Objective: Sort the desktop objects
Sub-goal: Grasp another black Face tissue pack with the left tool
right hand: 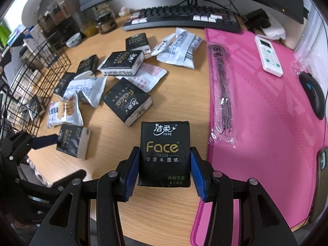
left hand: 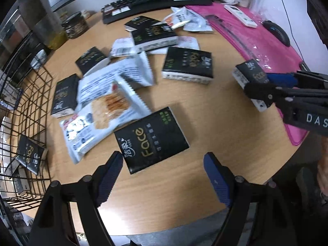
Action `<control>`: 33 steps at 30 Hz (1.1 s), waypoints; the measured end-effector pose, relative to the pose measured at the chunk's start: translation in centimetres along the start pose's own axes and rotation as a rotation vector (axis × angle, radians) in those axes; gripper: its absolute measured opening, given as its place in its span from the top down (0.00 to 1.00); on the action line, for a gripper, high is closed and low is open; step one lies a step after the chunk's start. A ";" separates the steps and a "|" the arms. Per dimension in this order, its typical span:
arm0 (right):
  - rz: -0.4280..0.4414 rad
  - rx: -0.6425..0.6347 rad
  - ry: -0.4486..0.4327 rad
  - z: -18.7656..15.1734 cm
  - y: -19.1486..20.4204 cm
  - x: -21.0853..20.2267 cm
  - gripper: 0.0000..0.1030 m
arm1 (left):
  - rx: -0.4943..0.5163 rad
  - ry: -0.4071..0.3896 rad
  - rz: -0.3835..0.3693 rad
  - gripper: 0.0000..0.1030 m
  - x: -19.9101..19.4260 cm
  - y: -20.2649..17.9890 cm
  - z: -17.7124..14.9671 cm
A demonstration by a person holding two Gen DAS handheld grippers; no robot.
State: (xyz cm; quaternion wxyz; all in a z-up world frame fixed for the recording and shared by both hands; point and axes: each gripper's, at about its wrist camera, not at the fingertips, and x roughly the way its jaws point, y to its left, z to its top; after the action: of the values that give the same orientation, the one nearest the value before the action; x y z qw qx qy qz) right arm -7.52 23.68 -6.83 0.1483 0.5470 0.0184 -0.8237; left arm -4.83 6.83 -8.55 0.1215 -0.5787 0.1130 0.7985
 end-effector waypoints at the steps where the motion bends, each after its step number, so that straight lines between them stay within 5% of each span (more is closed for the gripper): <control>1: 0.001 0.002 -0.002 0.0 -0.1 -0.2 0.54 | 0.004 -0.005 -0.006 0.20 -0.3 -0.1 0.0; 7: 0.006 0.002 -0.009 0.1 -0.4 -0.6 0.54 | 0.111 -0.103 0.059 0.20 -3.0 0.8 0.7; 16: 0.014 0.015 -0.005 0.2 -0.5 -0.3 0.54 | 0.277 -0.046 0.023 0.20 -0.4 0.4 2.1; 24: 0.017 0.026 0.008 0.3 -0.6 0.4 0.54 | 0.235 -0.046 -0.002 0.20 0.6 0.7 3.0; 26: 0.019 0.025 0.010 0.3 -0.5 0.4 0.54 | 0.191 -0.043 -0.027 0.37 0.3 0.9 2.8; 28: 0.020 0.021 0.010 0.3 -0.4 0.5 0.54 | 0.162 -0.031 -0.038 0.44 0.3 0.8 2.2; 33: 0.021 0.009 0.007 0.0 0.0 0.3 0.54 | 0.132 -0.020 -0.037 0.47 -0.4 0.3 0.7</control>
State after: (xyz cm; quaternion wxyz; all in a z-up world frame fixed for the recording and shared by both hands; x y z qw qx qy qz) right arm -7.66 23.59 -7.08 0.1546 0.5507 0.0094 -0.8202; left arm -5.37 6.76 -7.92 0.1753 -0.5636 0.1532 0.7926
